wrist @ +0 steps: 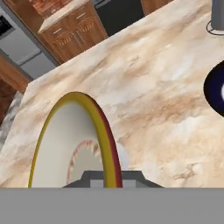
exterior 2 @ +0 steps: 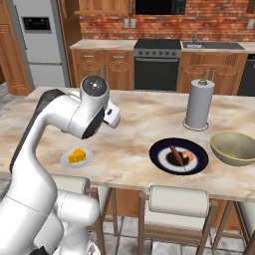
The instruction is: Take the smaller bowl and place it next to the appetizer plate on the dining counter , and place the larger bowl next to the plate with cooked food.
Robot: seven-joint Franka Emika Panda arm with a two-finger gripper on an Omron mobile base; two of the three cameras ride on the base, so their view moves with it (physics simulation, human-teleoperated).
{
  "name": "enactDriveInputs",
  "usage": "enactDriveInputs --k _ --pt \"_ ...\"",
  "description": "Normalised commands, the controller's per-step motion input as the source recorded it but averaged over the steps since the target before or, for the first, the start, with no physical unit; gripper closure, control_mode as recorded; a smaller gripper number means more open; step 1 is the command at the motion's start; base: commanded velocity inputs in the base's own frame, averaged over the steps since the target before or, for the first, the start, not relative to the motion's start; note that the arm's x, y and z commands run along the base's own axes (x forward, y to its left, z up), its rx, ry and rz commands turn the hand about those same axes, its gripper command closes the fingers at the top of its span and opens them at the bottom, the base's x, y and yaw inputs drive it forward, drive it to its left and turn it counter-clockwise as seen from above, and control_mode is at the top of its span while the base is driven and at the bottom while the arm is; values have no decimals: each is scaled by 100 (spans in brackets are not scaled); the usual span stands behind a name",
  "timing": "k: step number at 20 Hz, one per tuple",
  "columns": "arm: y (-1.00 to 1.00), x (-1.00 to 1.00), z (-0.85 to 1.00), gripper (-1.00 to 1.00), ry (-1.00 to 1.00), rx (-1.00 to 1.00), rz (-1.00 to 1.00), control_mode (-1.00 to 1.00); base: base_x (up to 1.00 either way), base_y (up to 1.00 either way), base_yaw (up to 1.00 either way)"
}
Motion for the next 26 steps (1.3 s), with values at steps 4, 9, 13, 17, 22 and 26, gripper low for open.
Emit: enactDriveInputs --k 4,9,13,17,22,26 --pt "-2 0 -14 100 28 0 -17 -100 0 0 0" --pt "-9 -7 -6 100 28 2 -15 -100 0 0 0" --pt "-14 0 0 100 30 9 -11 -100 0 0 0" --pt "-23 0 -3 100 25 13 -8 -100 0 0 0" --pt "-12 0 -30 100 12 9 -4 -100 0 0 0" --pt "0 0 -54 100 0 0 0 -100 0 0 0"
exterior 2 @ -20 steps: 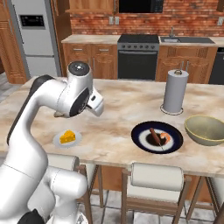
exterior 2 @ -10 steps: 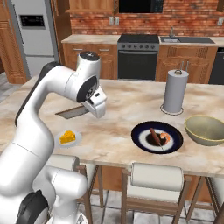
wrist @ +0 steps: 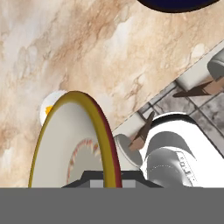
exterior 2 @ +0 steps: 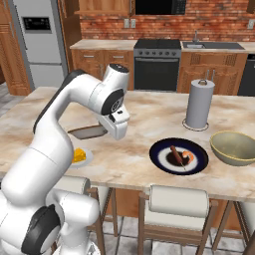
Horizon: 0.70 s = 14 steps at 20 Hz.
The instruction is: Take the smaller bowl and place it next to the appetizer plate on the dining counter , and place the larger bowl next to the plate with cooked food.
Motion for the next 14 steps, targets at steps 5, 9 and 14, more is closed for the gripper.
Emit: enactDriveInputs --k 5,9,14 --pt "0 12 -42 100 -4 -6 -1 -100 0 0 0" --pt "0 18 -24 100 -14 -14 -4 -100 0 0 0" --pt "0 36 -18 100 -11 -11 -3 -100 0 0 0"
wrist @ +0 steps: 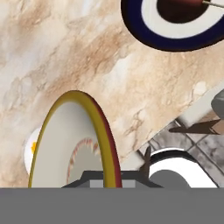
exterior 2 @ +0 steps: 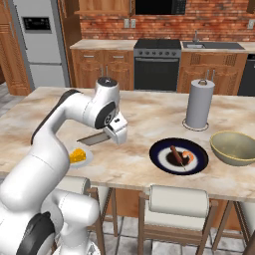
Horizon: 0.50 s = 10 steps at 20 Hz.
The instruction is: Take the smaller bowl and place it next to the appetizer plate on the dining counter , and place the larger bowl next to the plate with cooked food.
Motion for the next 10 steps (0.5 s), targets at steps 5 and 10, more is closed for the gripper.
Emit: enactDriveInputs --k 5,10 --pt "-1 49 -22 100 -7 -5 0 -100 0 0 0" --pt "0 47 -29 100 -3 -1 0 -100 0 0 0"
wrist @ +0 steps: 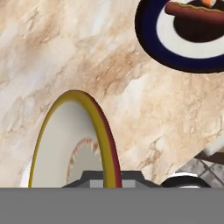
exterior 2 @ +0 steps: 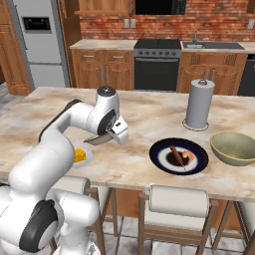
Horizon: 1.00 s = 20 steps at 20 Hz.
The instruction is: Take the smaller bowl and place it next to the appetizer plate on the dining counter , and place the larger bowl next to the plate with cooked food.
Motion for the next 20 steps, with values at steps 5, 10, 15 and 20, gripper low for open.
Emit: enactDriveInputs --k 5,10,15,20 --pt "0 9 -19 100 0 0 0 -100 0 0 0" --pt "0 0 -10 100 4 0 0 -100 0 0 0" --pt "0 2 -23 100 0 0 0 -100 0 0 0" --pt "0 17 -37 100 0 0 0 -100 0 0 0"
